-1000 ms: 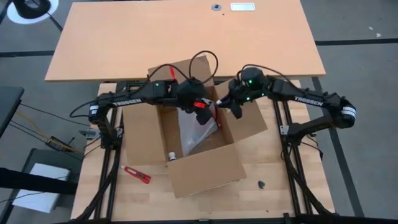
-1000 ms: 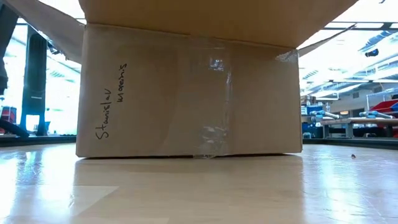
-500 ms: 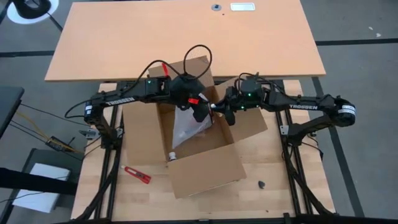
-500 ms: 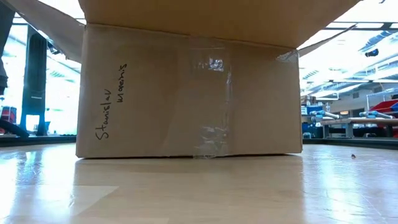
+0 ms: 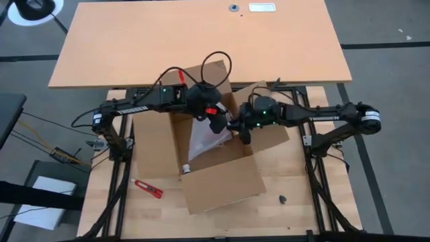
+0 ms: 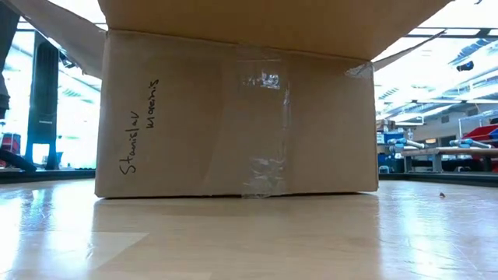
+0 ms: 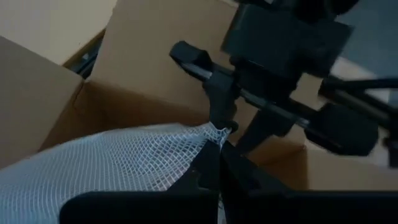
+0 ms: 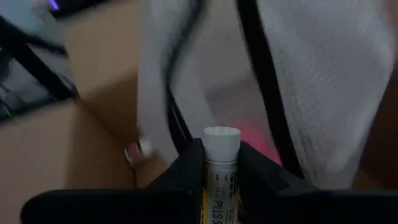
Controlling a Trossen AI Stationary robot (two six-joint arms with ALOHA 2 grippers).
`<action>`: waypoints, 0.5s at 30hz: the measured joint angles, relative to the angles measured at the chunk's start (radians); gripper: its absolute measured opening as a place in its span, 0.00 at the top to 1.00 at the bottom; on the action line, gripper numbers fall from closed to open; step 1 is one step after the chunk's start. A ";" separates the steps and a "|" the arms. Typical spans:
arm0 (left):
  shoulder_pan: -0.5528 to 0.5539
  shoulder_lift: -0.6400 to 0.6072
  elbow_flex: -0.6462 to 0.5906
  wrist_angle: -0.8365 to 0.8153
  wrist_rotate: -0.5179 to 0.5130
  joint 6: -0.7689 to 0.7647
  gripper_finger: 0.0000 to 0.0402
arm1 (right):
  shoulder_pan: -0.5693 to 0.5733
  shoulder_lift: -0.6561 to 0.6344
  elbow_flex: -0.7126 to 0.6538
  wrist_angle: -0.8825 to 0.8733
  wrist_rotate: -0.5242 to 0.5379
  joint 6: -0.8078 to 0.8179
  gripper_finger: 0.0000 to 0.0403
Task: Unpack boxes
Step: Put the white pill bottle into the zip bag
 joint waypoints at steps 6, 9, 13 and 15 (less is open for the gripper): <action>0.000 0.005 -0.124 0.035 0.027 0.008 0.99 | -0.016 0.080 0.000 0.022 0.024 -0.002 0.83; 0.005 0.005 -0.171 0.064 0.050 0.009 0.99 | -0.027 0.116 0.000 0.066 0.045 -0.003 0.83; 0.017 0.005 -0.227 0.117 0.060 0.008 0.99 | -0.044 0.171 0.002 0.174 0.057 -0.004 0.83; 0.024 0.005 -0.238 0.127 0.060 0.004 0.99 | -0.051 0.209 0.003 0.228 0.058 -0.004 0.83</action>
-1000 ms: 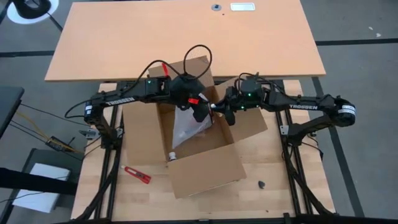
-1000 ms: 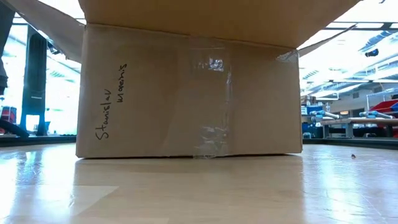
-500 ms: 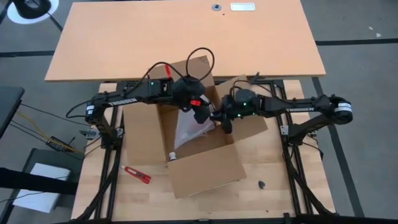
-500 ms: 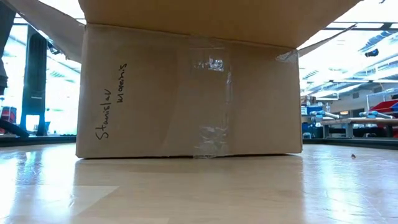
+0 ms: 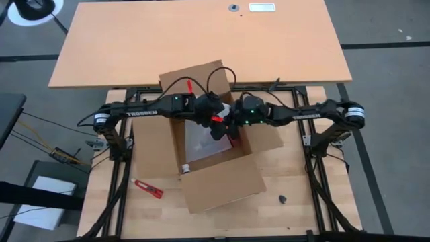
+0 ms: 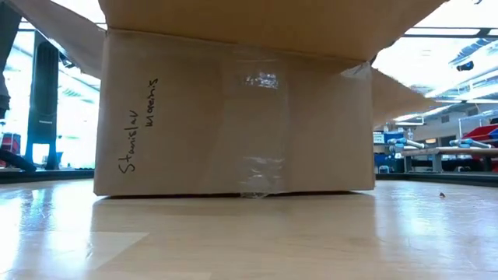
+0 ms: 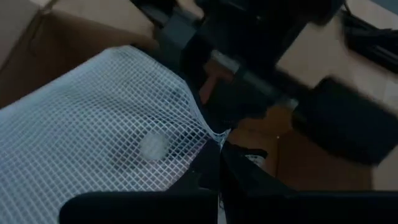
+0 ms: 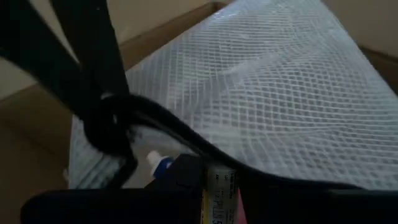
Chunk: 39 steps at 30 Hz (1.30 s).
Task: Unpack boxes
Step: Put the white pill bottle into the zip bag, then put the pink medicine organizer into the zip bag
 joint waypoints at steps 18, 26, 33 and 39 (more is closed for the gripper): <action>0.004 -0.009 0.002 -0.029 0.015 0.011 0.99 | -0.045 -0.044 -0.003 -0.085 -0.151 -0.061 0.39; 0.006 -0.009 -0.035 -0.053 -0.038 0.034 0.99 | -0.065 -0.184 0.002 -0.433 -0.143 -0.285 0.40; 0.023 -0.007 -0.164 0.045 -0.053 -0.023 0.99 | -0.048 -0.129 0.008 -0.481 -0.093 -0.359 0.44; 0.028 -0.007 -0.235 0.137 -0.008 -0.047 0.99 | -0.034 -0.096 0.008 -0.462 -0.031 -0.419 0.44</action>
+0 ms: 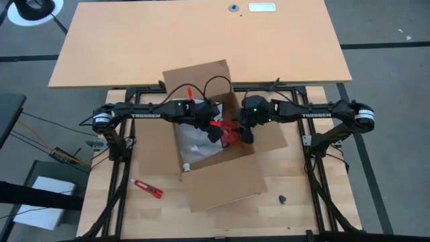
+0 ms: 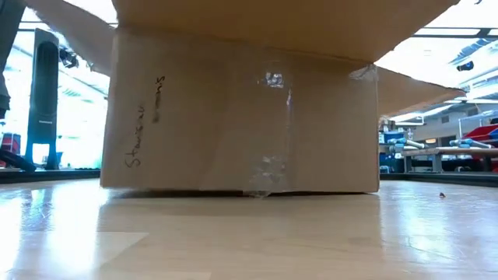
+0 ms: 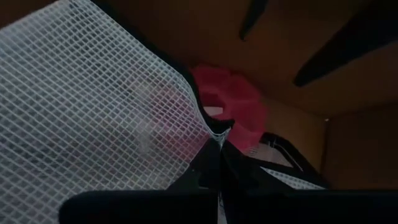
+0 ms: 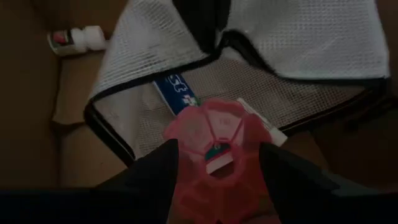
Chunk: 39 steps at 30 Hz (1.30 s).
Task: Unpack boxes
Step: Put the pink medicine organizer into the zip bag
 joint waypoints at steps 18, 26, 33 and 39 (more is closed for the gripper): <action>-0.011 -0.006 0.230 0.021 0.022 0.096 0.99 | -0.005 -0.101 -0.013 0.040 -0.011 0.208 0.44; -0.013 -0.019 0.419 -0.095 0.020 0.136 0.99 | -0.012 -0.161 -0.012 0.019 -0.010 0.206 0.44; -0.013 -0.019 0.539 -0.172 0.021 0.139 0.99 | -0.034 -0.268 -0.010 -0.011 0.030 0.198 0.44; -0.014 -0.020 0.577 -0.199 0.023 0.139 0.99 | -0.069 -0.335 -0.009 -0.029 0.130 0.195 0.44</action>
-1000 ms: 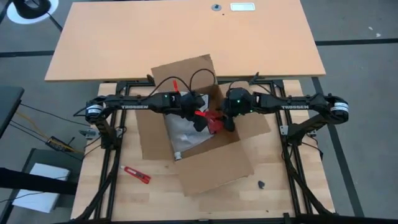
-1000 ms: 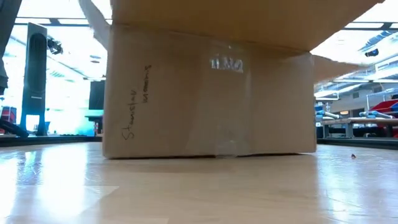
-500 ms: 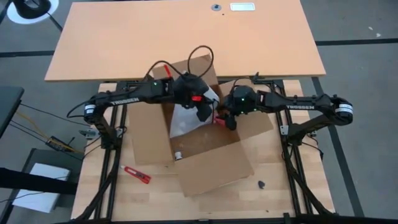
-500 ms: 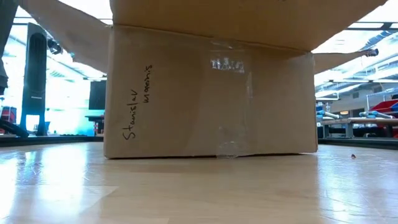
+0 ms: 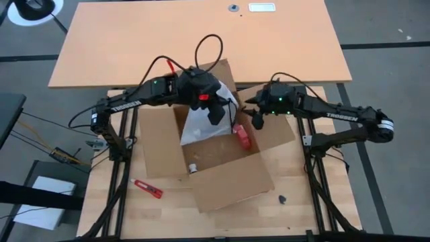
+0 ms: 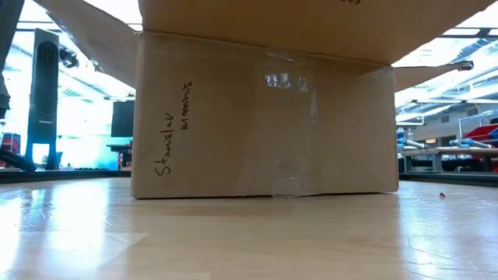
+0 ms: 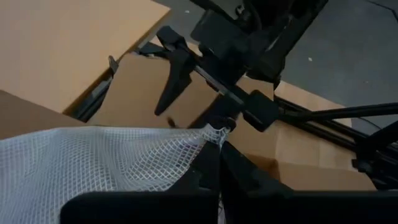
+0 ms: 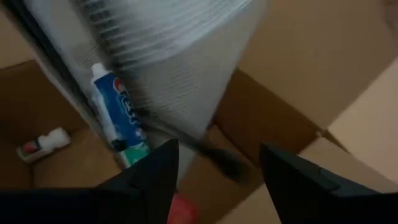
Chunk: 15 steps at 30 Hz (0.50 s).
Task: Unpack boxes
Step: Put the pink medicine organizer into the zip bag
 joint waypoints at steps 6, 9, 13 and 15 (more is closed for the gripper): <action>-0.001 -0.001 0.009 0.018 0.000 -0.003 0.99 | 0.005 0.050 0.001 0.023 -0.112 0.008 0.44; -0.001 0.000 0.009 0.017 0.000 -0.004 0.99 | 0.023 0.067 0.000 0.021 -0.156 0.035 0.44; -0.001 0.000 0.009 0.022 0.000 -0.004 0.99 | 0.039 0.077 0.001 0.059 -0.147 0.059 0.44; -0.001 0.000 0.009 0.025 0.000 -0.004 0.99 | 0.044 0.092 0.001 0.087 -0.137 0.056 0.44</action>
